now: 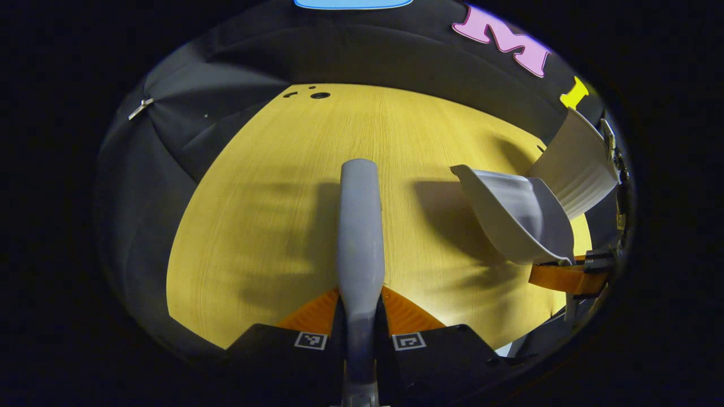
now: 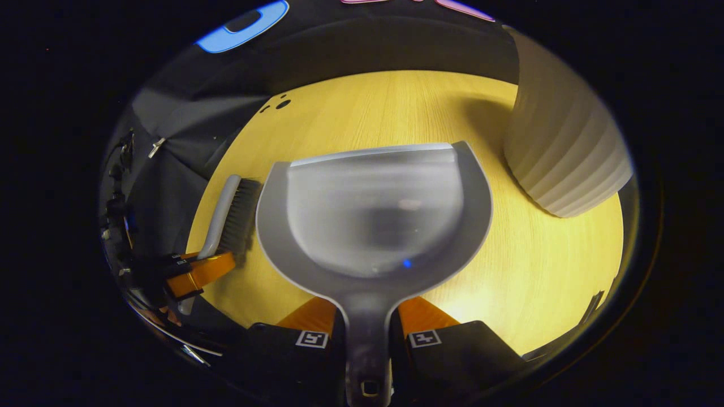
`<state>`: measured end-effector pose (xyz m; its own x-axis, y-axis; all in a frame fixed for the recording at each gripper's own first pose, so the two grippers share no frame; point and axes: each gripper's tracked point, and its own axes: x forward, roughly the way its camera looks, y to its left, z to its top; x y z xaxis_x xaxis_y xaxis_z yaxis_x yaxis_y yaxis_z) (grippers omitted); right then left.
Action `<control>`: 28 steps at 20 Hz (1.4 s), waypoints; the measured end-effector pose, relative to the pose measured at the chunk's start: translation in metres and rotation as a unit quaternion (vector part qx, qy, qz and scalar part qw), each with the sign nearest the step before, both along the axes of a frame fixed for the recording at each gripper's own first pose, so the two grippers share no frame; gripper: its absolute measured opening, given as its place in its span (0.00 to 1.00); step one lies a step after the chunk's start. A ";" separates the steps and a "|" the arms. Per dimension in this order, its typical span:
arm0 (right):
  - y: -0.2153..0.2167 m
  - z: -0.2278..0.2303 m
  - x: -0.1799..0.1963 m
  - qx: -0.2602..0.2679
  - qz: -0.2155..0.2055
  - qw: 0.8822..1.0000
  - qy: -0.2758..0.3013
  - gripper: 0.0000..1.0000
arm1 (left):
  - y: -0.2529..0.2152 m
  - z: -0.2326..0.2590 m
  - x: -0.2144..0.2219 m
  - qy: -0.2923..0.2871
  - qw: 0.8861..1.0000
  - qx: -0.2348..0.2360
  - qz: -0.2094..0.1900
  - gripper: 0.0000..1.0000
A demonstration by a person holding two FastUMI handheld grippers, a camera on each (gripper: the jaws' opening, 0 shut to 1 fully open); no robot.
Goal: Pick up the small broom and dustpan from the desktop, sweep the trash into the dustpan with the broom, and then empty the trash into the garbage bin.
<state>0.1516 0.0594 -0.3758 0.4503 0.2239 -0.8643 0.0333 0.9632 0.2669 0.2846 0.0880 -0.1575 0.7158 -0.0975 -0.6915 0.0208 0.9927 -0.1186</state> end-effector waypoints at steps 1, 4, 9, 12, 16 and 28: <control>0.000 -0.006 0.000 0.001 -0.006 1.000 0.006 0.37 | -0.001 -0.001 0.003 0.004 1.000 0.003 -0.003 0.28; -0.001 -0.023 -0.002 -0.007 -0.018 1.000 0.015 0.39 | -0.002 -0.003 0.010 0.009 1.000 0.023 -0.012 0.29; 0.000 -0.024 0.000 0.003 -0.027 0.999 0.017 0.42 | -0.003 0.000 0.011 0.008 0.999 0.048 -0.024 0.35; 0.004 -0.021 0.000 0.011 -0.026 1.000 0.014 0.62 | -0.006 0.004 0.010 0.005 0.998 0.057 -0.027 0.29; 0.004 -0.009 -0.006 0.018 -0.025 1.000 0.001 0.98 | -0.005 0.014 0.003 -0.009 0.997 0.065 -0.028 0.42; -0.054 0.124 -0.017 -0.017 -0.057 0.979 -0.194 0.99 | -0.016 0.151 -0.053 -0.217 0.973 0.081 0.006 0.98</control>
<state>0.1345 0.0058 -0.2519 0.7670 0.1272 -0.6289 0.0434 0.9676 0.2487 0.2317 0.0724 -0.0066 0.9443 -0.0034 -0.3290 0.0233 0.9981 0.0566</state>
